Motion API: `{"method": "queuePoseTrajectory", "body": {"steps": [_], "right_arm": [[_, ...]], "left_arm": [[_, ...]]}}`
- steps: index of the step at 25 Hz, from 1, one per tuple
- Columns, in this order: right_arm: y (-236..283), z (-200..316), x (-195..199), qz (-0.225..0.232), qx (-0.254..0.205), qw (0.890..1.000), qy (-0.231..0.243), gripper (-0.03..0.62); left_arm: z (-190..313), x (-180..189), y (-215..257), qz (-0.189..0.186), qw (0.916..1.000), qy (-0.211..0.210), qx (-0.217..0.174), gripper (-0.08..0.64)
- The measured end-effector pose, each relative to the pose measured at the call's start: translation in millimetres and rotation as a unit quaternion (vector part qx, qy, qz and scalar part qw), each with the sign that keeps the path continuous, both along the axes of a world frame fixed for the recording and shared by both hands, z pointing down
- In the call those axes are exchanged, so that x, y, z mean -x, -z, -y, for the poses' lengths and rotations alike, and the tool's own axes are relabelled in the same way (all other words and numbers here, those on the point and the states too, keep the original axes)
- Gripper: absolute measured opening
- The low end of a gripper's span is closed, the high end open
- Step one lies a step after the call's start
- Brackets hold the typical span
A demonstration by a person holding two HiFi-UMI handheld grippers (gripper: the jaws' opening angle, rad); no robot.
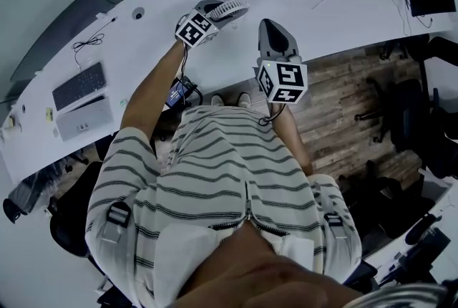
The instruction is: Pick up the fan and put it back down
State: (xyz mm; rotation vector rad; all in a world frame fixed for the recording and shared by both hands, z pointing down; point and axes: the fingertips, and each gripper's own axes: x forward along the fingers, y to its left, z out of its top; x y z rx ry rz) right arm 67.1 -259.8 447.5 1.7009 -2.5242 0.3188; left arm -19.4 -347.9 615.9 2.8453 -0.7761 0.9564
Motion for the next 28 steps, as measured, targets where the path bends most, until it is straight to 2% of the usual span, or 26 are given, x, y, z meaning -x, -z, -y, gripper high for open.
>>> {"method": "queuePoseTrajectory", "body": {"steps": [7,21,28], "right_arm": [[-2,0,-7,-0.002,0.004,1.000,-0.010,0.011],[-9,2,-21,-0.005,0.015,0.999,-0.030,0.011],[-11,4,-16,-0.006,0.018,1.000,-0.023,0.011]], "left_arm": [[5,-5,-16,0.008,0.9996,-0.025,0.009,0.225],[17,1,-26,-0.033,0.9976,-0.046,0.040,0.225],[17,8,-32,-0.032,0.9975,-0.035,0.053,0.227]]}}
